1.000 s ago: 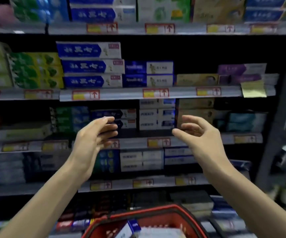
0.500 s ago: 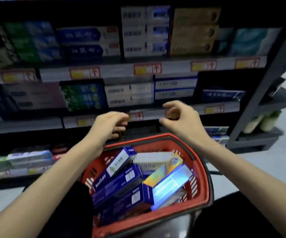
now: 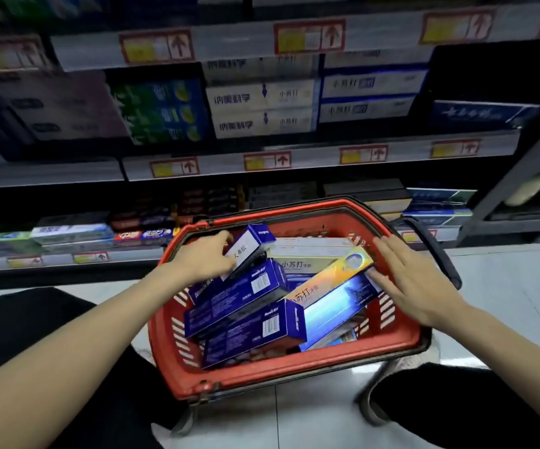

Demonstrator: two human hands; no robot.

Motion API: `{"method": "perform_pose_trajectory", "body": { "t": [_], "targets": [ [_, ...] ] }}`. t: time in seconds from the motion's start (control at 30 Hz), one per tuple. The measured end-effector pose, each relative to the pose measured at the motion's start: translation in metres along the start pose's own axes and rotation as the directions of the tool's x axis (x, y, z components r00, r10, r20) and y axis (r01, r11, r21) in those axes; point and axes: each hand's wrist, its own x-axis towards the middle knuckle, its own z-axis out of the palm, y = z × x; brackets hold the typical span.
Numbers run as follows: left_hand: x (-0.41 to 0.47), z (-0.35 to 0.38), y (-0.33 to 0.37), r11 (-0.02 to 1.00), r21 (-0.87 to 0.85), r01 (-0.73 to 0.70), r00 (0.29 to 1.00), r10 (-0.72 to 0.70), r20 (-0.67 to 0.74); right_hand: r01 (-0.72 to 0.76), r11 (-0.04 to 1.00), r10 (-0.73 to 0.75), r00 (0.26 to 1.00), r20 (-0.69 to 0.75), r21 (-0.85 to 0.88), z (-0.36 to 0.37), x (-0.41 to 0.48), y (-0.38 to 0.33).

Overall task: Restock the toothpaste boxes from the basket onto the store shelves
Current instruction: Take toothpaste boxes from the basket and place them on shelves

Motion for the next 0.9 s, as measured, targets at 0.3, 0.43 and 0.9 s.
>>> {"method": "perform_pose_trajectory", "body": {
  "t": [0.3,0.43,0.9],
  "targets": [
    [0.022,0.012,0.013,0.991,-0.134,-0.027,0.993,0.041,0.11,-0.012,0.995,0.012,1.0,0.0,-0.101,0.015,-0.03,0.012],
    [0.037,0.017,0.022,0.985,-0.148,-0.093,0.986,0.111,0.121,-0.057,0.991,0.055,0.998,-0.025,-0.122,0.016,-0.048,0.013],
    [0.054,0.006,0.075,0.919,-0.327,-0.222,0.975,0.216,-0.057,-0.376,0.926,0.373,0.9,0.225,-0.029,-0.071,-0.071,-0.004]
  ]
}}
